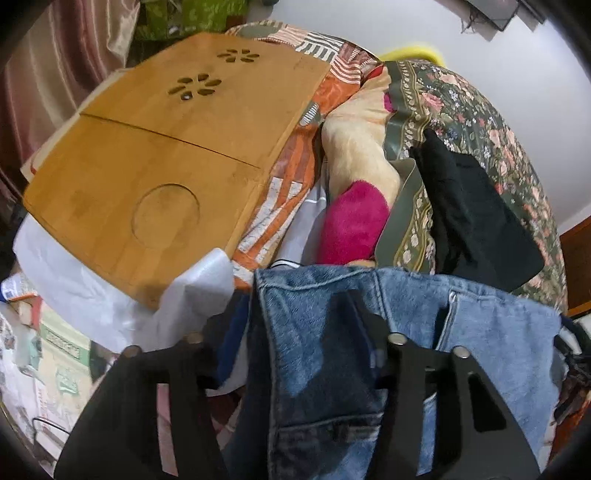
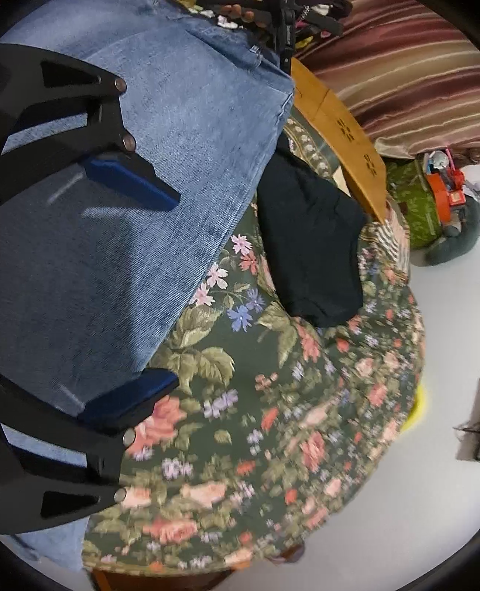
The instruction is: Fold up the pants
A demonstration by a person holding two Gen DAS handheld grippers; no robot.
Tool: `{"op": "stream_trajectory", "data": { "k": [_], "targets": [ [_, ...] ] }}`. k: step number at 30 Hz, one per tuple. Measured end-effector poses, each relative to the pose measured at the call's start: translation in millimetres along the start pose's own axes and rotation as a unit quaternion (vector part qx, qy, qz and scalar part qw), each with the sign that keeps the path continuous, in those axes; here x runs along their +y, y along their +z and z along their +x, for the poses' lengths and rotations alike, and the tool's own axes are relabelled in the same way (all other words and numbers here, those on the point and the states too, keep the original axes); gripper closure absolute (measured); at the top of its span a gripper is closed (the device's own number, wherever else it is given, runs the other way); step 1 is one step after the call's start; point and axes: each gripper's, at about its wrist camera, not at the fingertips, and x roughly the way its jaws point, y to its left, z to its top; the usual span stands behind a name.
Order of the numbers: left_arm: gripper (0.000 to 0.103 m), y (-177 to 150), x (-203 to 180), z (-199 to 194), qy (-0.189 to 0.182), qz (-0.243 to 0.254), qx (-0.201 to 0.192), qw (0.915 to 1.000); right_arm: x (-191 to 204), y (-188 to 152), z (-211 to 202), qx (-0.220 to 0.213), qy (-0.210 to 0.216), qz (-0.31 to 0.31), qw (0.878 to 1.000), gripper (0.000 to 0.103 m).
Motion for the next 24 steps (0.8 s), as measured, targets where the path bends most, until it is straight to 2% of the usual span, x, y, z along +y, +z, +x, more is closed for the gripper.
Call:
{"op": "stream_trajectory", "data": {
  "k": [1, 2, 3, 4, 5, 6, 7, 9, 10, 12, 18, 21, 24],
  "targets": [
    [0.058, 1.7, 0.9, 1.2, -0.005, -0.005, 0.001, 1.0000, -2.8, 0.0, 0.9, -0.003, 0.009, 0.010, 1.000, 0.019],
    [0.061, 3.5, 1.4, 2.0, -0.005, -0.009, 0.003, 0.9999, -3.6, -0.4, 0.9, -0.004, 0.013, 0.014, 1.000, 0.024],
    [0.064, 4.6, 1.7, 2.4, -0.006, -0.011, 0.004, 0.9999, -4.5, -1.0, 0.3, -0.006, 0.015, 0.015, 1.000, 0.034],
    [0.075, 4.9, 1.6, 2.5, -0.003, -0.010, 0.006, 0.9999, -4.5, -1.9, -1.2, -0.009, 0.013, 0.016, 1.000, 0.039],
    [0.084, 6.2, 1.4, 3.4, 0.002, -0.009, 0.008, 0.9999, -4.8, -2.1, -1.9, -0.011, 0.010, 0.016, 1.000, 0.049],
    [0.088, 6.6, 1.2, 3.7, 0.012, -0.008, 0.009, 0.9998, -5.5, -2.8, -2.8, -0.012, 0.006, 0.017, 1.000, 0.057],
    [0.092, 6.6, 1.4, 2.8, 0.017, -0.007, 0.009, 0.9998, -6.7, -4.7, -4.6, -0.013, 0.002, 0.020, 1.000, 0.061],
    [0.095, 6.7, 1.9, -1.3, 0.017, -0.004, 0.005, 0.9998, -7.8, -5.6, -5.7, -0.013, -0.006, 0.020, 1.000, 0.075],
    [0.095, 6.4, 1.3, -4.9, 0.016, -0.001, 0.001, 0.9999, -8.5, -6.7, -6.8, -0.013, -0.009, 0.018, 1.000, 0.077],
    [0.096, 6.4, -0.4, -12.4, 0.013, 0.004, -0.005, 0.9999, -9.5, -8.0, -8.2, -0.009, 0.000, 0.018, 1.000, 0.091],
    [0.097, 8.6, -3.7, -27.5, 0.007, 0.010, -0.016, 0.9998, -1.8, -12.6, -18.8, -0.017, -0.008, 0.006, 1.000, 0.093],
    [0.095, 10.1, -0.2, -18.2, 0.014, -0.004, 0.005, 0.9999, -4.6, -11.7, -21.5, -0.018, -0.002, 0.015, 1.000, 0.093],
    [0.088, 12.3, 10.9, 1.3, -0.018, -0.045, 0.037, 0.9981, -4.6, -11.5, -18.0, -0.013, -0.001, 0.018, 1.000, 0.093]
  ]
}}
